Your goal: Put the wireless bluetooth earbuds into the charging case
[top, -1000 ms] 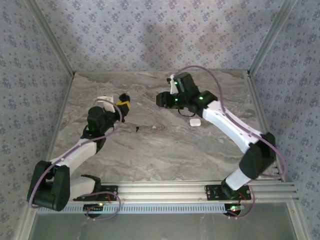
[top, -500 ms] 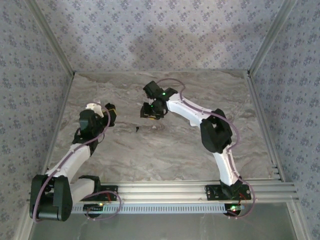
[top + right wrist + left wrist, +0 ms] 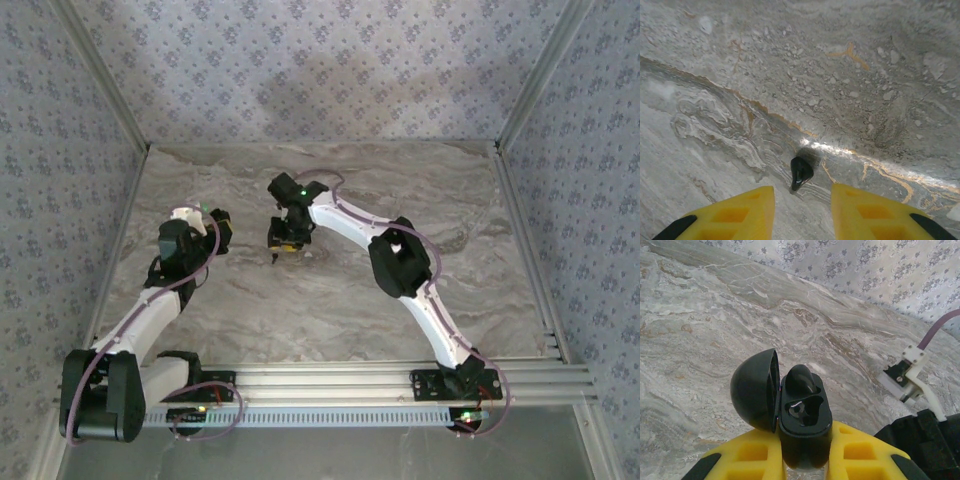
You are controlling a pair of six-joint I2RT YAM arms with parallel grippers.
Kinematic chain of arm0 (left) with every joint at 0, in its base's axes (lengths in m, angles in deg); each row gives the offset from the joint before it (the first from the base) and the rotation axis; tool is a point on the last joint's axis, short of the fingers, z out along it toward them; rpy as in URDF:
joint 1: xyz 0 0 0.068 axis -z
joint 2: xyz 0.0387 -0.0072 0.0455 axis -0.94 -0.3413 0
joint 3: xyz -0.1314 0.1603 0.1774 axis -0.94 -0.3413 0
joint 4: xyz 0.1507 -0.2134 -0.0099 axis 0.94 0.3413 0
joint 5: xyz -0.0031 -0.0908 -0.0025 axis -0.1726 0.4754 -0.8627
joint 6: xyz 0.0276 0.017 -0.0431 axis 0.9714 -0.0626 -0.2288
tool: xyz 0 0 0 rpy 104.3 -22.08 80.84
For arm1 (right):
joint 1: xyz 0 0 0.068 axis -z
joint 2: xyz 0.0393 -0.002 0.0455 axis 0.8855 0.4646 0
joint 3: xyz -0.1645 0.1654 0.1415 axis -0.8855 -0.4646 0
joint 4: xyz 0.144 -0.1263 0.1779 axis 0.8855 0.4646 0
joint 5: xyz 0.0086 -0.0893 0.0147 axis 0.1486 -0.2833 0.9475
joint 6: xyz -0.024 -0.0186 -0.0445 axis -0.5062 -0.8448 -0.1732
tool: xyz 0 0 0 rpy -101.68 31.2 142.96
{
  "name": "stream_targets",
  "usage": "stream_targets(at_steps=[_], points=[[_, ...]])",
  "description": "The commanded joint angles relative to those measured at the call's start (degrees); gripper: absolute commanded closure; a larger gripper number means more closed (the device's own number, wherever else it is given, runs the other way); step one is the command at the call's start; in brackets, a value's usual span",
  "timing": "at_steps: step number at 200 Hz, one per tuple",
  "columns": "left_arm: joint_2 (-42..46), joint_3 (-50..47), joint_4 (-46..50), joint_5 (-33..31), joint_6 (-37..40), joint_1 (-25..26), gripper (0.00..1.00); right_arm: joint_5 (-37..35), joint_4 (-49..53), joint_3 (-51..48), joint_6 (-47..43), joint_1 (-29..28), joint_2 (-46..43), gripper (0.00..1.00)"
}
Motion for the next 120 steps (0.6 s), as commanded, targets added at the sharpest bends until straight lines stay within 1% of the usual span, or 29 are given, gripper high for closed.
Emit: stream_targets(at_steps=[1, 72, 120], points=[[0.39, -0.28, -0.85, -0.49, -0.53, -0.44, 0.89, 1.78, 1.97, 2.37, -0.06, -0.38, 2.18, 0.64], [0.04, -0.66, -1.17, -0.41, -0.16, -0.43, 0.88, 4.25, -0.06, 2.37, 0.89, -0.97, 4.53, 0.66], [0.17, -0.73, -1.24, -0.26, -0.11, -0.48, 0.88, 4.44, -0.28, 2.57, 1.17, -1.21, 5.71, 0.69]])
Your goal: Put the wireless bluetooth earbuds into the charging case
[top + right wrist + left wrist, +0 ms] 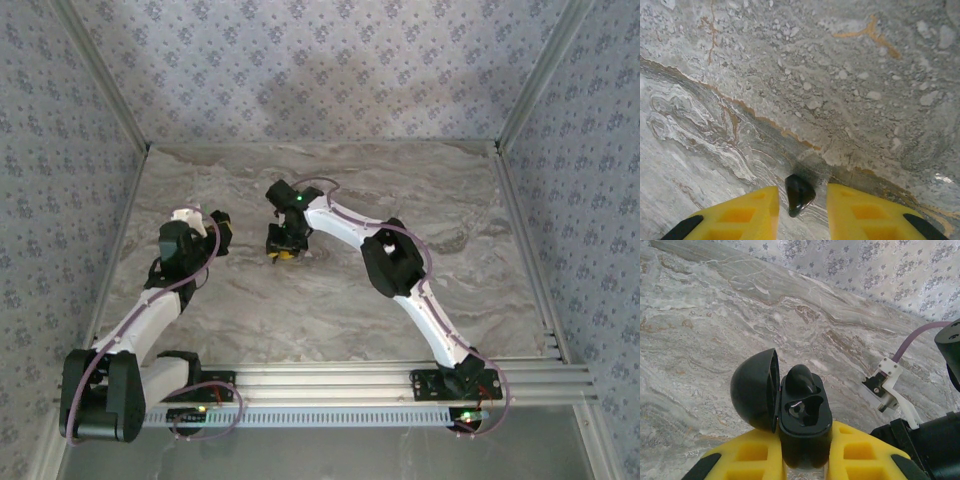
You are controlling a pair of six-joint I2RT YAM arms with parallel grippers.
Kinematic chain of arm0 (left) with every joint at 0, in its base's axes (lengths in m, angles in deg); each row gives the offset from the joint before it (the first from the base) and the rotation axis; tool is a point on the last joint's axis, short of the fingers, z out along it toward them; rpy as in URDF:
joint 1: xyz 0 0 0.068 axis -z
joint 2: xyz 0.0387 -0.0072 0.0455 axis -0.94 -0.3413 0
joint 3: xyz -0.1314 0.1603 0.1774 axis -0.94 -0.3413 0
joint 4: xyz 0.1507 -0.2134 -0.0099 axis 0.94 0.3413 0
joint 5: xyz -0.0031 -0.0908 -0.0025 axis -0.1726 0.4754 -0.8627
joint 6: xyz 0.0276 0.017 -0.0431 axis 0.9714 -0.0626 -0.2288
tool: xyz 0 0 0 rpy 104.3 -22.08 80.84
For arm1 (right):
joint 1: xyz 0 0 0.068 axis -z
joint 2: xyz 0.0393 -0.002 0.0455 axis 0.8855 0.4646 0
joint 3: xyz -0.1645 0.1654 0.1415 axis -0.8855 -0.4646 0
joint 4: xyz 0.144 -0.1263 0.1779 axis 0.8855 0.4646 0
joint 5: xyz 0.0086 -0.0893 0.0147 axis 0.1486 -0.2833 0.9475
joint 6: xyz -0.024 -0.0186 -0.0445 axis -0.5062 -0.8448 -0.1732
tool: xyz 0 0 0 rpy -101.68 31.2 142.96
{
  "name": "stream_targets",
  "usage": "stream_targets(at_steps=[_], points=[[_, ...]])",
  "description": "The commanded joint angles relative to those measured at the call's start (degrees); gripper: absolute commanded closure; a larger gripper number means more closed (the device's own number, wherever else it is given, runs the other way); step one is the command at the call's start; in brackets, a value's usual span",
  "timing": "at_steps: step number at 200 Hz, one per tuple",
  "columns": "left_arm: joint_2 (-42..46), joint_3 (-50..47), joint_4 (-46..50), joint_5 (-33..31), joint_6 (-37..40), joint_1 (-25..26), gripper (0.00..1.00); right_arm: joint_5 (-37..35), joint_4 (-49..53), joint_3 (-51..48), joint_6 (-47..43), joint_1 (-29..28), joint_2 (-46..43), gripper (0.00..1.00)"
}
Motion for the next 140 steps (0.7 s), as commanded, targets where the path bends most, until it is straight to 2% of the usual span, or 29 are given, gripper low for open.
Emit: stream_targets(at_steps=[1, 68, 140], points=[[0.17, -0.09, -1.01, -0.29, 0.04, -0.42, 0.88, 1.4, 0.53, 1.5, 0.93, -0.71, 2.2, 0.69], [0.43, 0.0, -0.82, -0.07, 0.26, -0.47, 0.88, 0.81, 1.31, 2.81, 0.34, -0.38, 3.79, 0.75], [0.68, 0.35, -0.14, 0.75, 1.09, -0.44, 0.88, -1.9, 5.8, 0.03, -4.06, -0.07, -0.77, 0.78]])
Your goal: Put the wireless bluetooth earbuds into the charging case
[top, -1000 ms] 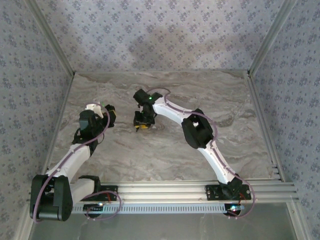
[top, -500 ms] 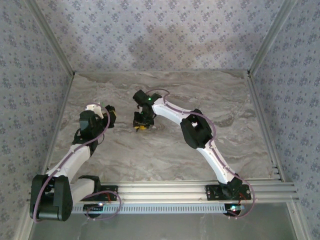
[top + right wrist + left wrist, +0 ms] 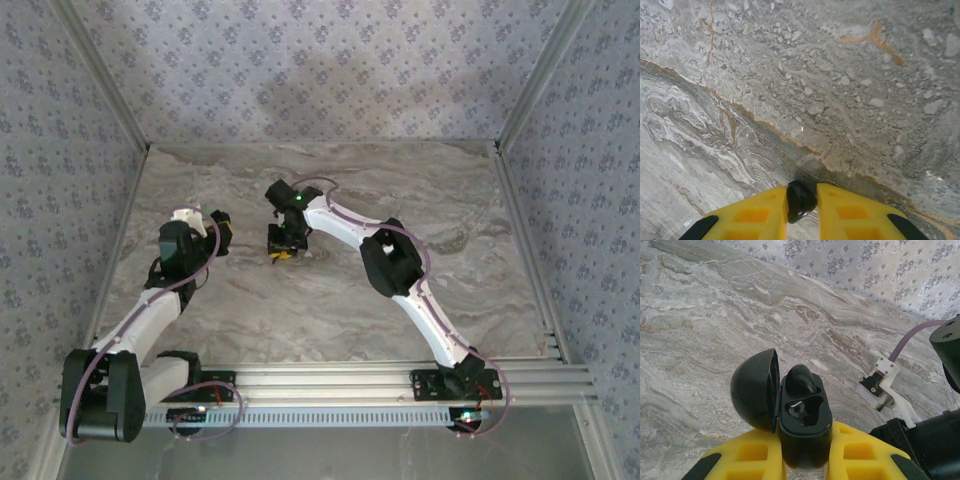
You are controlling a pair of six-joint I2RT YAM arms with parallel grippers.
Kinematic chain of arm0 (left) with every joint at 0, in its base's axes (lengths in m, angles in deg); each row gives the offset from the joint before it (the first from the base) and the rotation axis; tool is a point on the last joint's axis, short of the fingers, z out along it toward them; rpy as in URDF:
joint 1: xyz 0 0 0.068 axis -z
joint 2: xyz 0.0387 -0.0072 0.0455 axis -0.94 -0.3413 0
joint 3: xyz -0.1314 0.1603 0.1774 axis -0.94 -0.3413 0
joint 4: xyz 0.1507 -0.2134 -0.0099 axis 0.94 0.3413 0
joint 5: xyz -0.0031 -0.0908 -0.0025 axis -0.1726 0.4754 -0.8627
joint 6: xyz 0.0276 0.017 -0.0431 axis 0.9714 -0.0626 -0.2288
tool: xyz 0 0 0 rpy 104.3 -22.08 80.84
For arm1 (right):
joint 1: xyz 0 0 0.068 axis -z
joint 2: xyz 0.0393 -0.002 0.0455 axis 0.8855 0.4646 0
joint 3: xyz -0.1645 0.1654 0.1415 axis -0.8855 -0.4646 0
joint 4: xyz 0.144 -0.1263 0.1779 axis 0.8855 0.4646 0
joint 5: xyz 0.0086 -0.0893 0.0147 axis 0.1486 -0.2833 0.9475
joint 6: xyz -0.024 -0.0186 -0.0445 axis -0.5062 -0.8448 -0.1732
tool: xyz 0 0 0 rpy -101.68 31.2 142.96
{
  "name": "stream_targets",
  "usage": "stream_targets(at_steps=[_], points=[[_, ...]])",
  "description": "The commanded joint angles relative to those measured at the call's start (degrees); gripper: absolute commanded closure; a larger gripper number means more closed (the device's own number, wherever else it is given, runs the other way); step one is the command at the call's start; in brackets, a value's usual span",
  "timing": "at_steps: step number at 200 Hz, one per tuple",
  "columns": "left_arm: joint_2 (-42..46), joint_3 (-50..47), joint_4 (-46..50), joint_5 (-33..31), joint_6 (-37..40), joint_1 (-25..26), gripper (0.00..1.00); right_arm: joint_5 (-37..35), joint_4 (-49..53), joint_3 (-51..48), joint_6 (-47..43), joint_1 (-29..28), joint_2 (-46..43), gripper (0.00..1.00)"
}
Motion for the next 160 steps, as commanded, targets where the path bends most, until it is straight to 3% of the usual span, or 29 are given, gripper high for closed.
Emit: stream_targets(at_steps=[1, 88, 128, 160], points=[[0.68, 0.39, -0.16, 0.7, 0.88, -0.4, 0.88, -1.83, 4.69, -1.62, -2.78, -0.12, -1.96, 0.78], [-0.41, 1.11, -0.3, 2.85, 0.77, -0.02, 0.88, -2.99, 8.53, -22.75, -13.33, 4.2, -17.2, 0.78], [-0.8, 1.76, 0.33, 3.11, 1.19, 0.69, 0.89, -6.03, 15.66, -27.07, -21.45, 6.16, -19.22, 0.77], [-0.95, 1.78, -0.57, 4.26, 1.58, 1.31, 0.89, -7.25, 15.69, -29.85, -23.83, 6.78, -20.94, 0.77]])
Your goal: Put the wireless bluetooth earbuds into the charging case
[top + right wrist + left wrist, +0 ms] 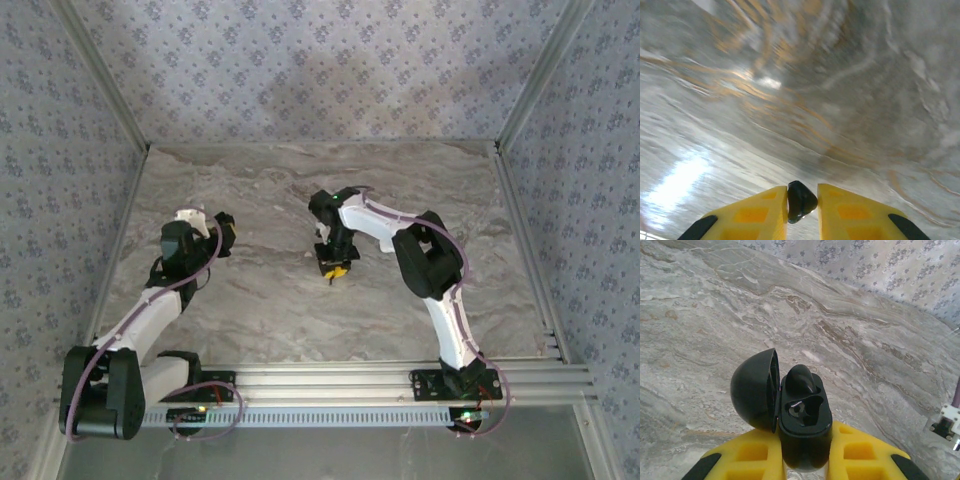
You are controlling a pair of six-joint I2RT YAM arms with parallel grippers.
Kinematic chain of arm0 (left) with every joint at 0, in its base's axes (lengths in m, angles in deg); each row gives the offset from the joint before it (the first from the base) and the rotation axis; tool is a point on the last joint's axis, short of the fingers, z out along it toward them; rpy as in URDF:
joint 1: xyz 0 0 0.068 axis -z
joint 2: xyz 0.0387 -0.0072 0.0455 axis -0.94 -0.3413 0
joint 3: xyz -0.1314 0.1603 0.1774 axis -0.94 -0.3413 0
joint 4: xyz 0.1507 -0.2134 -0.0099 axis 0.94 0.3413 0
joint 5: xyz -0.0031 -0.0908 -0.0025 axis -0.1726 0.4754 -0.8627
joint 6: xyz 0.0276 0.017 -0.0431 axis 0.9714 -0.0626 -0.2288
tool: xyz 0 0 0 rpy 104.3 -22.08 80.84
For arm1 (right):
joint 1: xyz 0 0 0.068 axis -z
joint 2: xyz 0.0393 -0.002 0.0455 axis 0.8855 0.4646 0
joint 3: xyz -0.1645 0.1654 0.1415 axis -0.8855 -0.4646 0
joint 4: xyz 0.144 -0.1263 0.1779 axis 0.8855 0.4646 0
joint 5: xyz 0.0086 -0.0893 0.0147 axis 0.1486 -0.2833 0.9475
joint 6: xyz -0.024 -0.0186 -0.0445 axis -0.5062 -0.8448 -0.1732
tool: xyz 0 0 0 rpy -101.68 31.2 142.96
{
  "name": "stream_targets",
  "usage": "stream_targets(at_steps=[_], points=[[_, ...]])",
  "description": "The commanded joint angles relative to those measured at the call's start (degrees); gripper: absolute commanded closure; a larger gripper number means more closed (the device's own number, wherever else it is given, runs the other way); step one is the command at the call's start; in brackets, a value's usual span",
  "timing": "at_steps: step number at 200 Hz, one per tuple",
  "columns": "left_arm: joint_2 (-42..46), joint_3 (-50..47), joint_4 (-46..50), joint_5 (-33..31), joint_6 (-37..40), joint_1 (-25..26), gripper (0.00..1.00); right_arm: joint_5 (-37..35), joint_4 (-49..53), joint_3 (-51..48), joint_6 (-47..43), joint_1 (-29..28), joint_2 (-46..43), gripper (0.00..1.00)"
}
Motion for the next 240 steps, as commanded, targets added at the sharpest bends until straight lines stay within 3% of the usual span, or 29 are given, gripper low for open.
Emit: stream_targets(at_steps=[1, 39, 67, 107, 172, 240], points=[[-0.16, 1.7, -0.92, 2.09, 1.49, 0.75, 0.89, -1.92, 3.05, -2.31, -4.16, 0.26, -3.3, 0.77], [-3.2, 0.58, -7.85, 7.99, 1.94, 2.99, 0.89, 1.83, -10.87, -12.23, -0.5, 1.84, -11.03, 0.77], [-7.19, 1.59, -10.9, 10.83, 5.04, 7.34, 0.9, 3.84, -22.93, -21.56, 2.72, 4.07, -19.12, 0.77], [-14.08, 4.13, -16.09, 14.66, 9.42, 13.56, 0.91, 1.2, -33.44, -32.08, 1.2, 6.48, -32.27, 0.78], [-21.3, 10.17, -18.7, 21.69, 17.8, 22.12, 0.91, -0.42, -31.99, -33.49, -9.42, 9.08, -49.83, 0.79], [-24.35, 15.03, -16.57, 30.01, 24.19, 26.94, 0.91, 0.07, -27.31, -25.66, -14.61, 6.97, -52.08, 0.79]])
